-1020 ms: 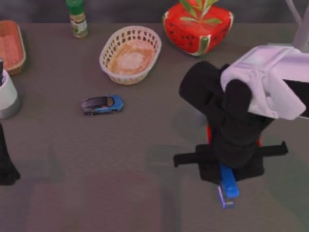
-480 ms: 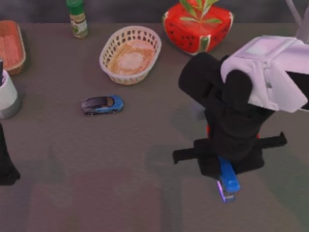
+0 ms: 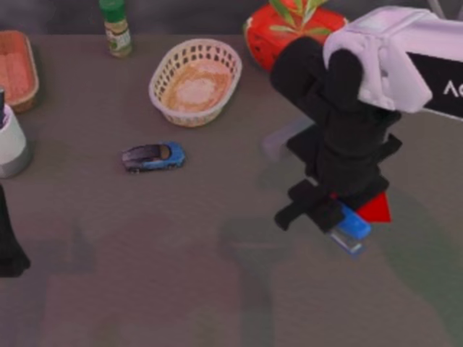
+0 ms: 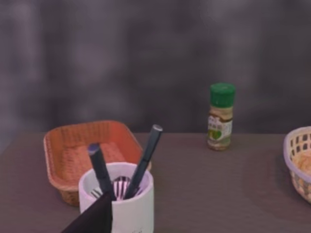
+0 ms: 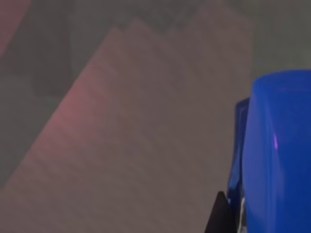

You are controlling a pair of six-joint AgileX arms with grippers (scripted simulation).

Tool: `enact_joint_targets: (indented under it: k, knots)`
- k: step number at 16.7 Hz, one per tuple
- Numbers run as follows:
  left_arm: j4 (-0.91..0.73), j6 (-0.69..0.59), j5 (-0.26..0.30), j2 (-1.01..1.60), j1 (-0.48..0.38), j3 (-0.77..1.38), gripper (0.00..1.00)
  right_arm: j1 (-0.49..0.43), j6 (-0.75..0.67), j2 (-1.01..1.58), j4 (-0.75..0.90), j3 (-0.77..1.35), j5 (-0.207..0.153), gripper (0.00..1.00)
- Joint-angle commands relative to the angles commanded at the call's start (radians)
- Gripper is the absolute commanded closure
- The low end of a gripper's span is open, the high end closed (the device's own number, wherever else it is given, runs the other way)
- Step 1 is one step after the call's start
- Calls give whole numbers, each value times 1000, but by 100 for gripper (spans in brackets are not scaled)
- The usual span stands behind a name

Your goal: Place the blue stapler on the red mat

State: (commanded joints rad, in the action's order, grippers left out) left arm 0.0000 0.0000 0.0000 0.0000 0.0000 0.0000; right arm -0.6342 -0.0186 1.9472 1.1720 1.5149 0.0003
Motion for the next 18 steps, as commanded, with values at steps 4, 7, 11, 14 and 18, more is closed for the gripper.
enact_joint_targets:
  k: [4, 7, 11, 14, 18]
  knots:
    - [0, 0, 0, 0, 0, 0, 0, 76, 433, 85, 53, 113, 0, 100]
    - [0, 0, 0, 0, 0, 0, 0, 134, 740, 134, 82, 192, 0, 100]
    - [0, 0, 0, 0, 0, 0, 0, 201, 1032, 165, 96, 273, -2, 100]
    - [0, 0, 0, 0, 0, 0, 0, 231, 1140, 169, 96, 308, -5, 100]
    - [0, 0, 0, 0, 0, 0, 0, 237, 1160, 169, 95, 315, -5, 100]
